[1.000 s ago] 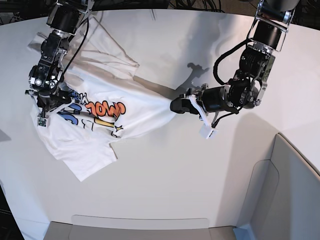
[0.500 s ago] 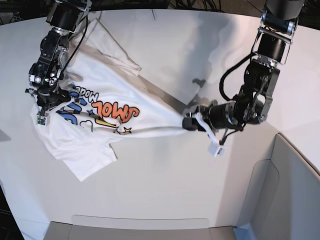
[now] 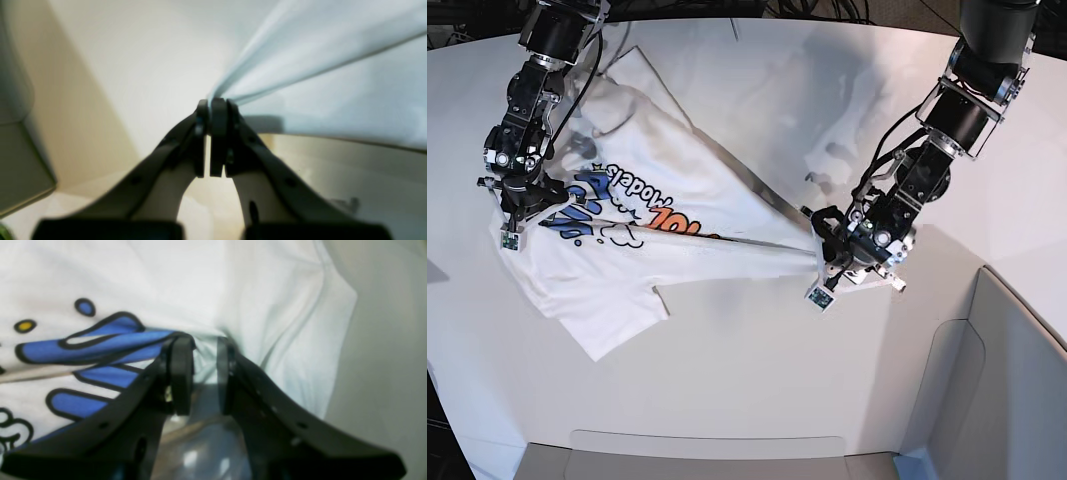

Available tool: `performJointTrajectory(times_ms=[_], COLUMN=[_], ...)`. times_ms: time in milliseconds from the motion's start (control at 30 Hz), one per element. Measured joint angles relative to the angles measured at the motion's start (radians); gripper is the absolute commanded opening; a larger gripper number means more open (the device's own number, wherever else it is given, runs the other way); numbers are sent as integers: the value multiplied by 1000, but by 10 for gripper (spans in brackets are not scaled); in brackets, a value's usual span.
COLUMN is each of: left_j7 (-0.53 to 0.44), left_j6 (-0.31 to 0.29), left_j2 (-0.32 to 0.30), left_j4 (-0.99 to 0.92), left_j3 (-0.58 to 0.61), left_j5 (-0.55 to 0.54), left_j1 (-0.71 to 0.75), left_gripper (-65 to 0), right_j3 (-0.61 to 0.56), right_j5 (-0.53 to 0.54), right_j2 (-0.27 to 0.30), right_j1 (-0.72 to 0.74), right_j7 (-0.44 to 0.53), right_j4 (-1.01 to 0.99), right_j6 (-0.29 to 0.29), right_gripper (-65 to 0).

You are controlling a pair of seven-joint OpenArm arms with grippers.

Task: Layout the t-shirt on the table in an organized manner, then fold the t-shirt properly
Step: 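Release the hem with the left gripper and lift it away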

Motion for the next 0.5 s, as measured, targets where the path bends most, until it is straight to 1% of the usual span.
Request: performJointTrajectory(times_ms=[100, 133, 233, 267, 333, 400, 500], left_j7=[-47, -48, -62, -67, -87, -93, -89], left_j6=[9, 12, 11, 13, 6, 6, 7], left_j2=[0, 1, 0, 0, 8, 19, 47], left_j4=[55, 60, 56, 54, 54, 66, 134], left_j3=[-4, -20, -84, -106, -175, -267, -415], left_j5=[177, 222, 295, 311, 304, 304, 320], left_j1=[7, 7, 8, 10, 13, 20, 64], left_gripper=[-494, -487, -485, -485, -485, -485, -485], right_j3=[0, 0, 0, 0, 0, 0, 0], right_j5=[0, 0, 0, 0, 0, 0, -3], right_j2=[0, 0, 0, 0, 0, 0, -3], right_j1=[0, 0, 0, 0, 0, 0, -6], right_j7=[0, 0, 0, 0, 0, -2, -49], right_j4=[0, 0, 0, 0, 0, 5, 38], right_j6=[0, 0, 0, 0, 0, 0, -1], right_gripper=[-511, -511, -511, -511, -511, -511, -511])
